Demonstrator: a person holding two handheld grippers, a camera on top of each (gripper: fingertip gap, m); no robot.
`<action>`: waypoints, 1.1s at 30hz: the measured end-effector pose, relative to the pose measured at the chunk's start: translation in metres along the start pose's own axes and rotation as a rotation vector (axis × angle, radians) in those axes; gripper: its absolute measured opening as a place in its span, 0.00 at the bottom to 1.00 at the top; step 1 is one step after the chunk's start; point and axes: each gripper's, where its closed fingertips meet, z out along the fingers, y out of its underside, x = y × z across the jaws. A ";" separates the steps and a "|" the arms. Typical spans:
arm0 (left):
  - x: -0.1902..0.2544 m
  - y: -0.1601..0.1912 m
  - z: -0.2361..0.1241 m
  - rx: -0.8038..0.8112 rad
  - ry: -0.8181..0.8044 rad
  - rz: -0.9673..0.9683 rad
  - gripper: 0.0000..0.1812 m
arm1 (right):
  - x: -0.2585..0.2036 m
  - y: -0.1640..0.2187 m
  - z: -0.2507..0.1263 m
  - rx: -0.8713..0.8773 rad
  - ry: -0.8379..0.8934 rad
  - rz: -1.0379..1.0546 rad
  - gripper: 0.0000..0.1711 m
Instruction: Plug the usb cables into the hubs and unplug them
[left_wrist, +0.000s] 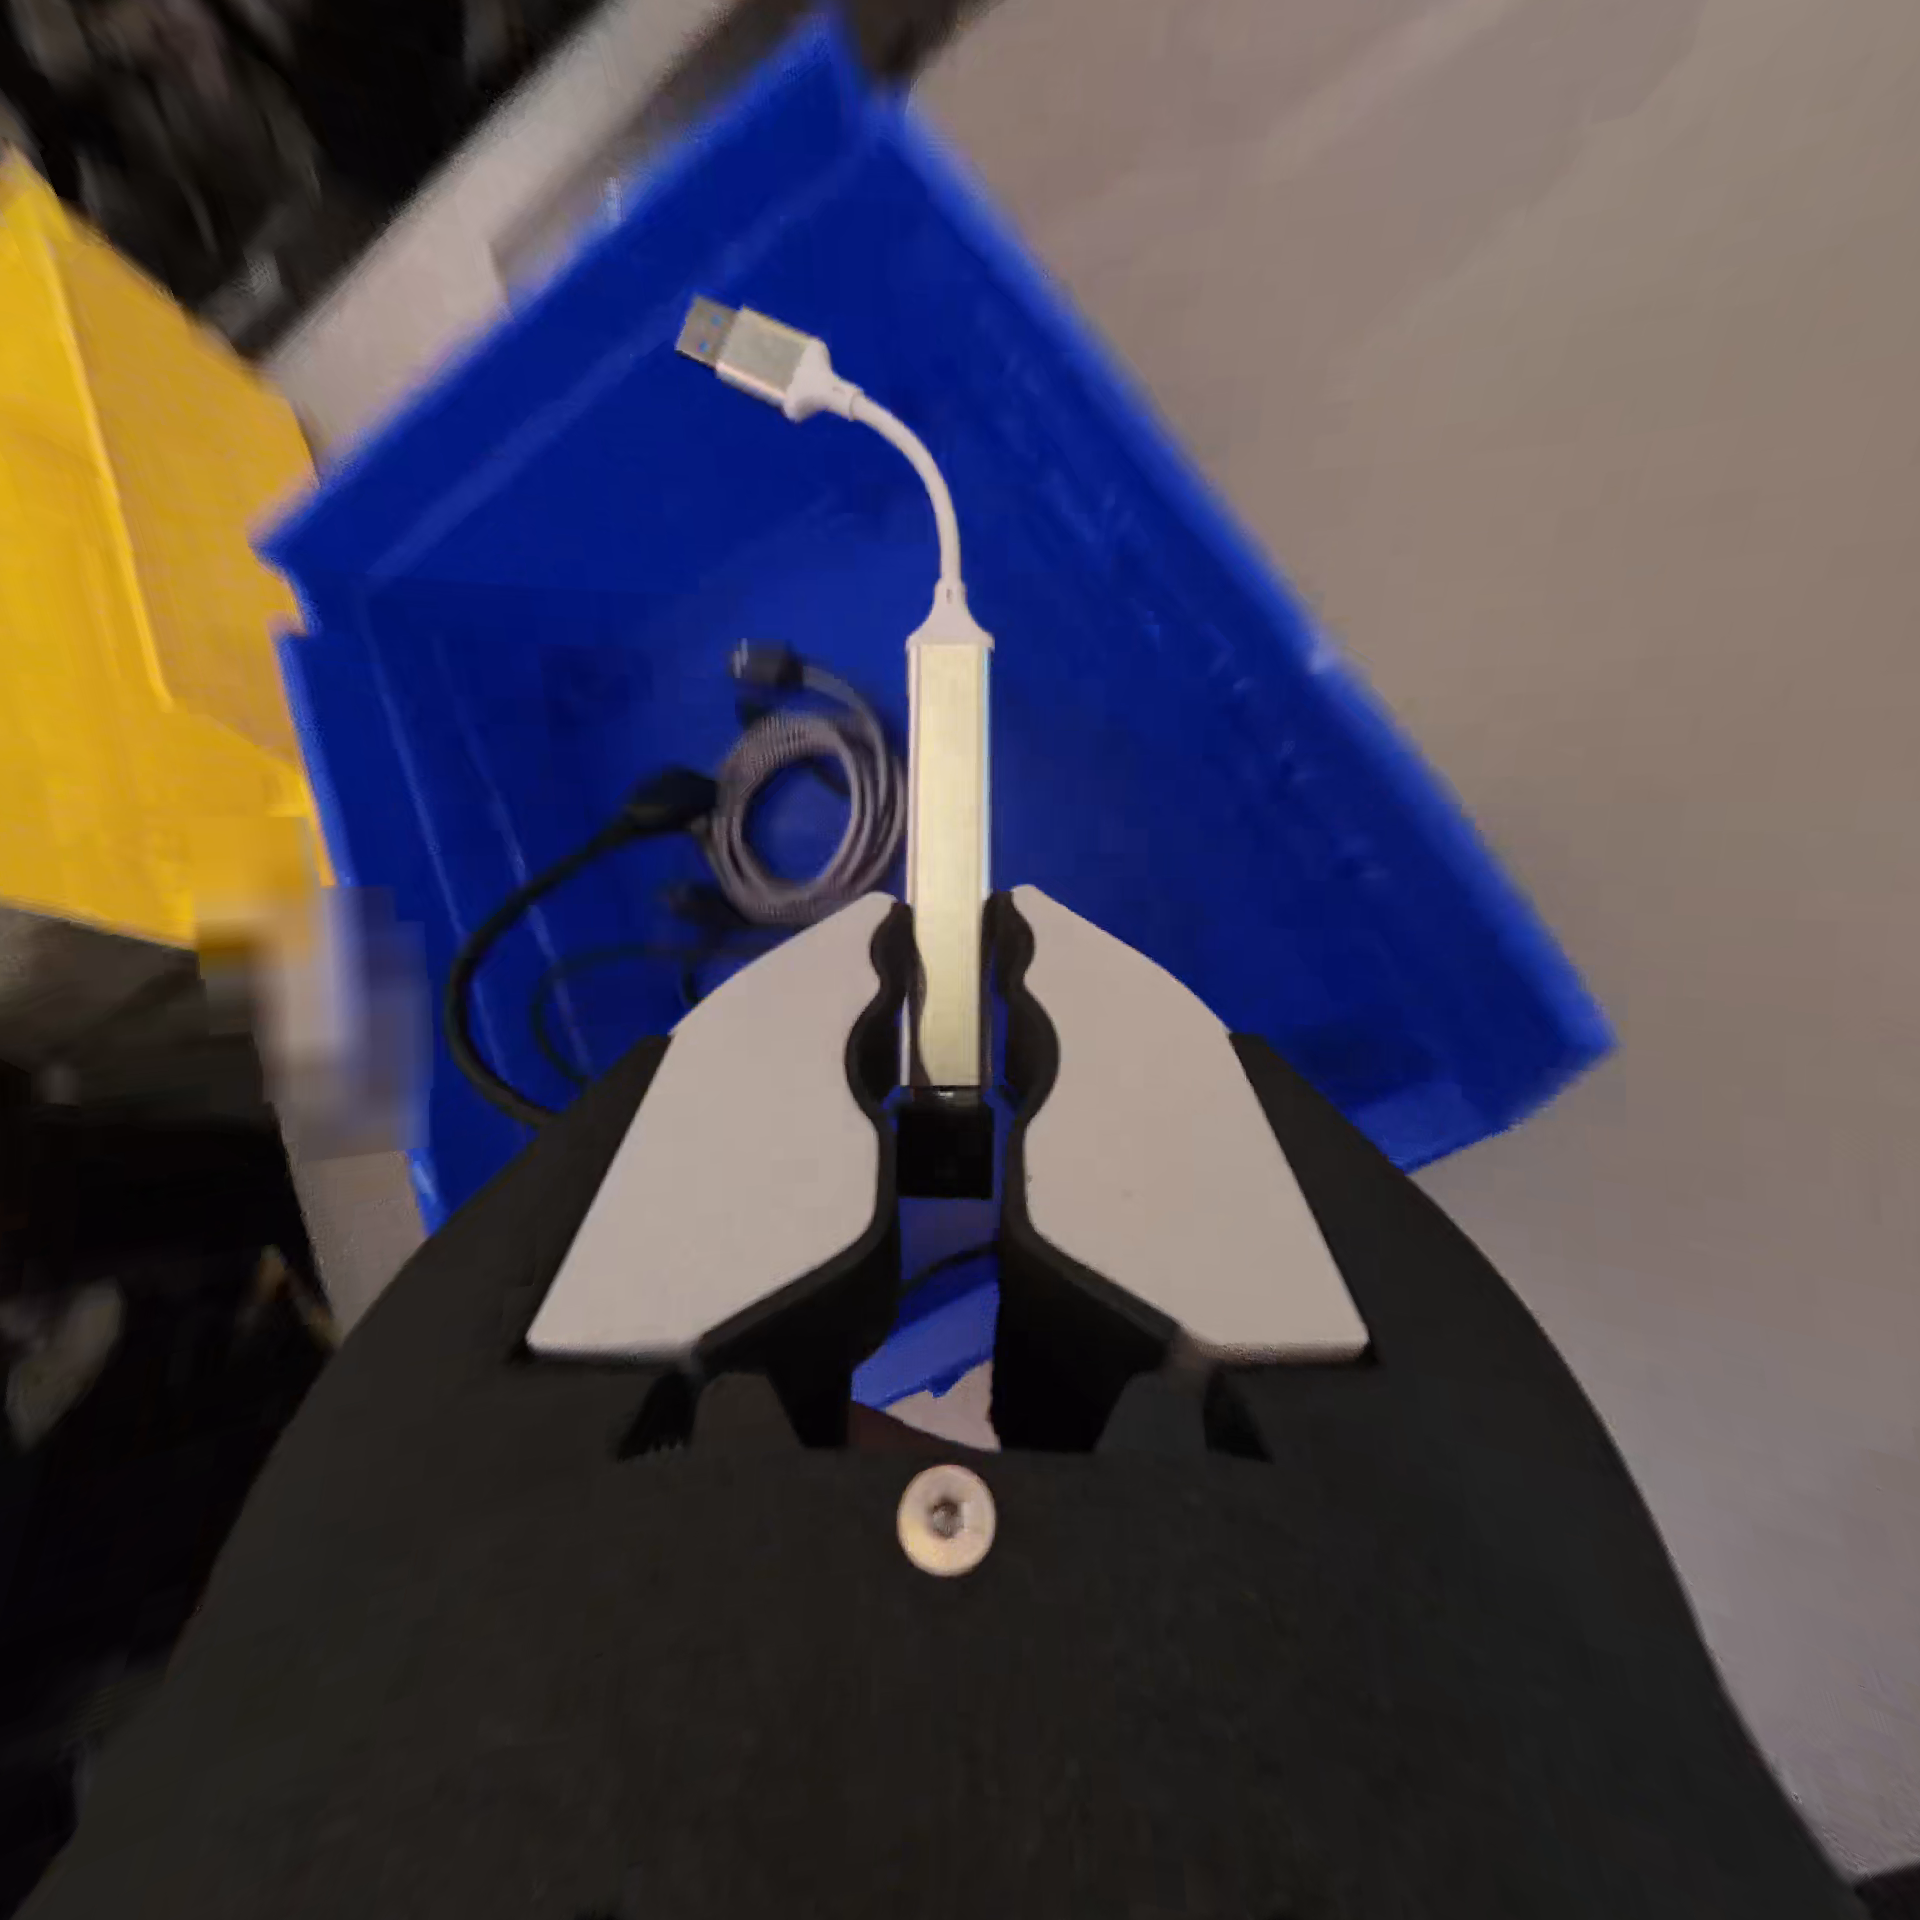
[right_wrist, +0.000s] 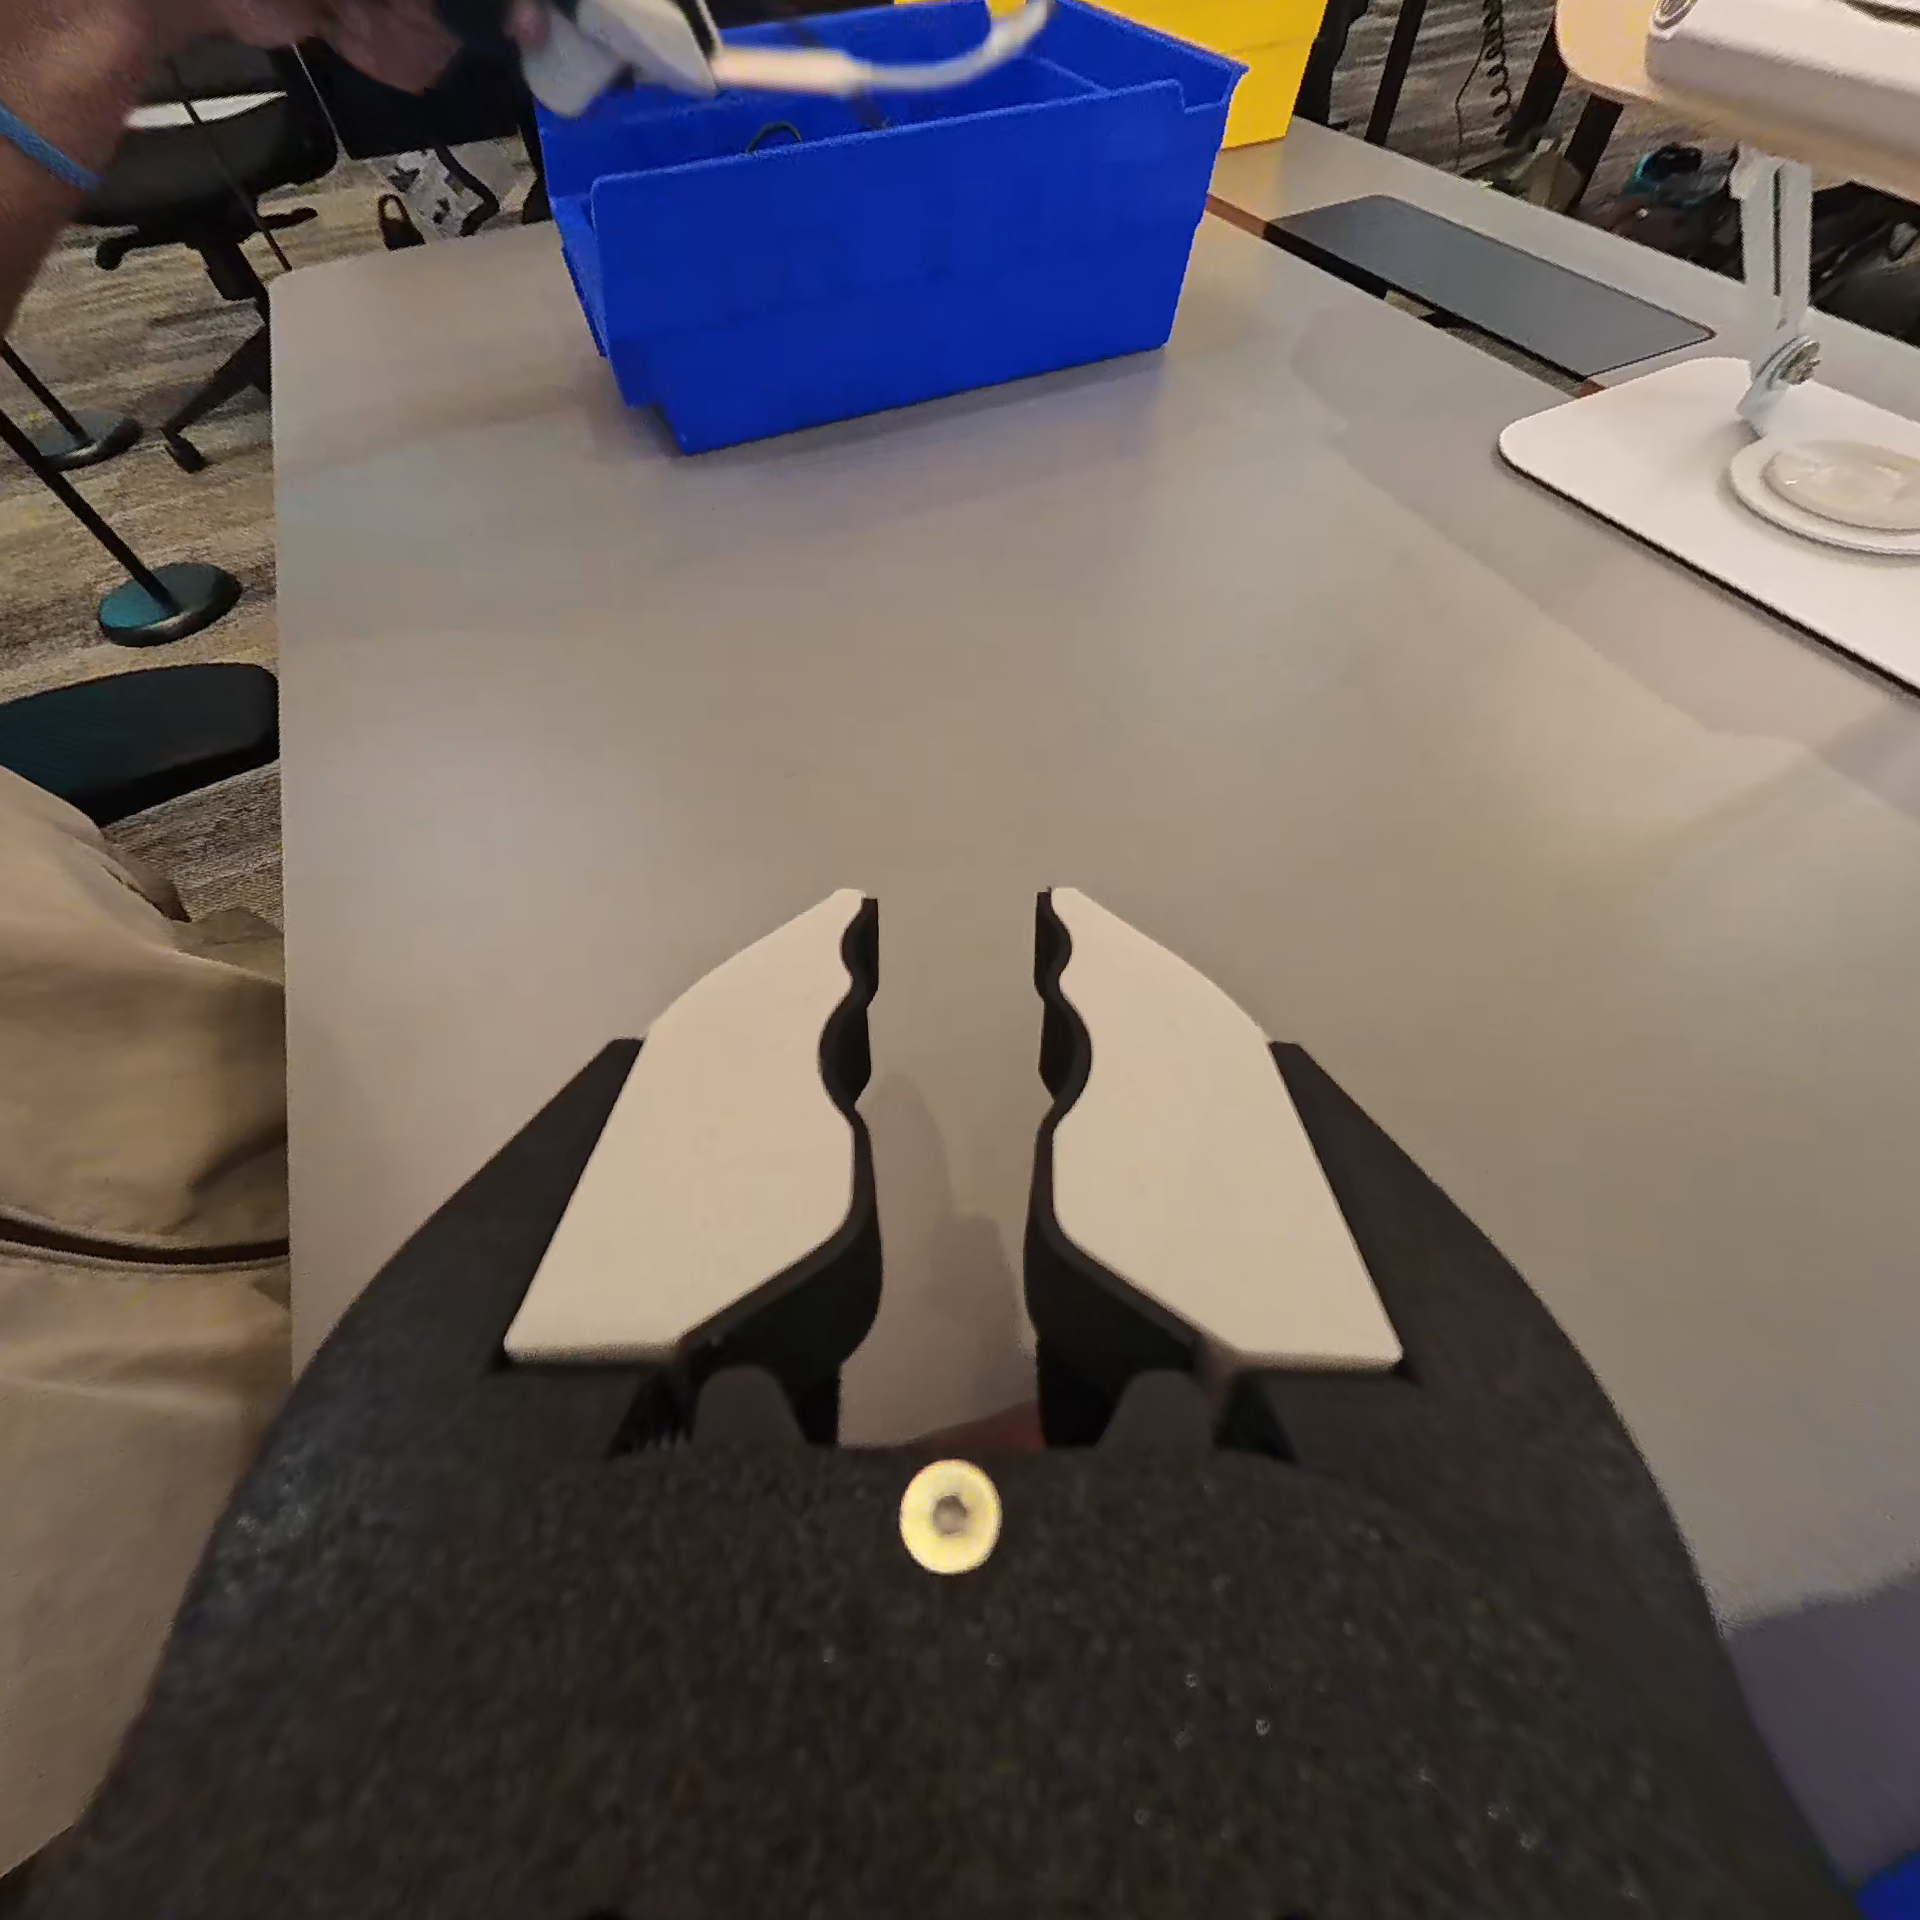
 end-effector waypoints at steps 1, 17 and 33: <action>-0.002 0.011 0.011 -0.068 -0.001 -0.061 0.09 | 0.000 0.000 0.000 -0.002 0.000 0.000 0.17; 0.018 0.013 0.030 -0.025 0.033 -0.306 0.39 | 0.018 0.011 0.001 -0.040 0.052 0.047 0.17; 0.204 -0.088 0.005 0.629 0.056 -0.333 0.35 | 0.057 -0.007 -0.003 0.045 0.335 0.064 0.27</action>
